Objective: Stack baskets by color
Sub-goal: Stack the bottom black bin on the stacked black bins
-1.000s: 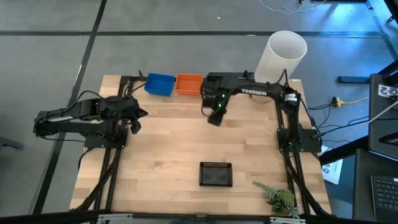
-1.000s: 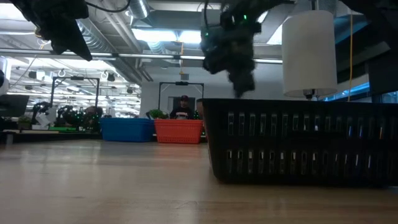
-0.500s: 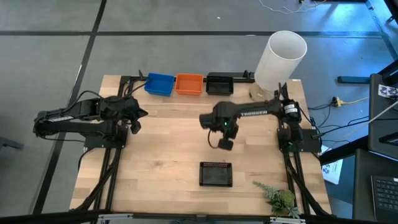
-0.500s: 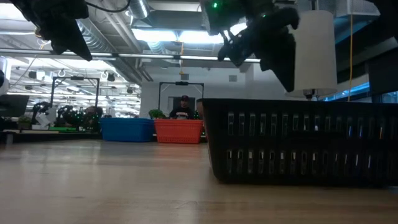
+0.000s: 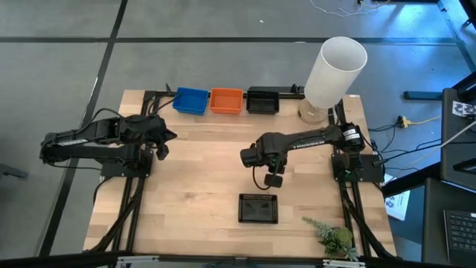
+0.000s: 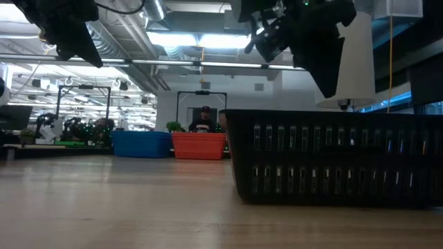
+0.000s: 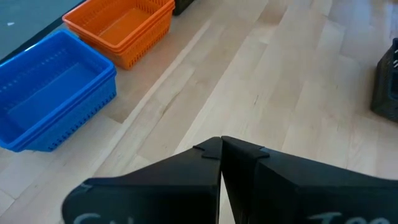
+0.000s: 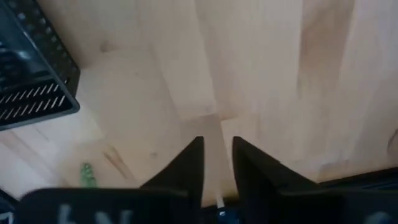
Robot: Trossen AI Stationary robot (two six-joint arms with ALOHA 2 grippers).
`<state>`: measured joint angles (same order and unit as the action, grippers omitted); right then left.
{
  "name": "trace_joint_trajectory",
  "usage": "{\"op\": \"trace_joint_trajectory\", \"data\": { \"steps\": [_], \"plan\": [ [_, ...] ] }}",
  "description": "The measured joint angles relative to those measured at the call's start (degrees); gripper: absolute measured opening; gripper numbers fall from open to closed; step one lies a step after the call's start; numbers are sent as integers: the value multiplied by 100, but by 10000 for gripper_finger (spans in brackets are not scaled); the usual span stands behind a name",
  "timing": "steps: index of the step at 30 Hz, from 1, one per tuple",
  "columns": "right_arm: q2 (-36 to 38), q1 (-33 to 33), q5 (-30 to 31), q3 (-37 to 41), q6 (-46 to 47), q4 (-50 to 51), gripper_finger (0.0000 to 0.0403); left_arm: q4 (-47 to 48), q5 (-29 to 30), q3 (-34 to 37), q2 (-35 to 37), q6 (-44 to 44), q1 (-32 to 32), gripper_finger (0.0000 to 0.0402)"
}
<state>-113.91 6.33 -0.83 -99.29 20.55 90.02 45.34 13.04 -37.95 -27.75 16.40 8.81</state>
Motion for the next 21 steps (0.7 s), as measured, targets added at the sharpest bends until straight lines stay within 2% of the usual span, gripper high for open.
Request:
{"op": "trace_joint_trajectory", "data": {
  "steps": [4, 9, 14, 21],
  "plan": [
    [0, 28, -385, 129, -65, -220, 118, 1, 0, 0, 1, 0, -1, 0],
    [-2, 268, -832, 212, -496, -1086, 127, 2, -2, 0, 0, -39, -1, 0],
    [-4, 547, -799, 215, -743, -2075, 127, 2, -1, 0, 2, -46, 0, 0],
    [-4, 940, -635, 215, -430, -2989, 127, 2, -2, 0, 2, -48, -1, 0]
  ]
}}
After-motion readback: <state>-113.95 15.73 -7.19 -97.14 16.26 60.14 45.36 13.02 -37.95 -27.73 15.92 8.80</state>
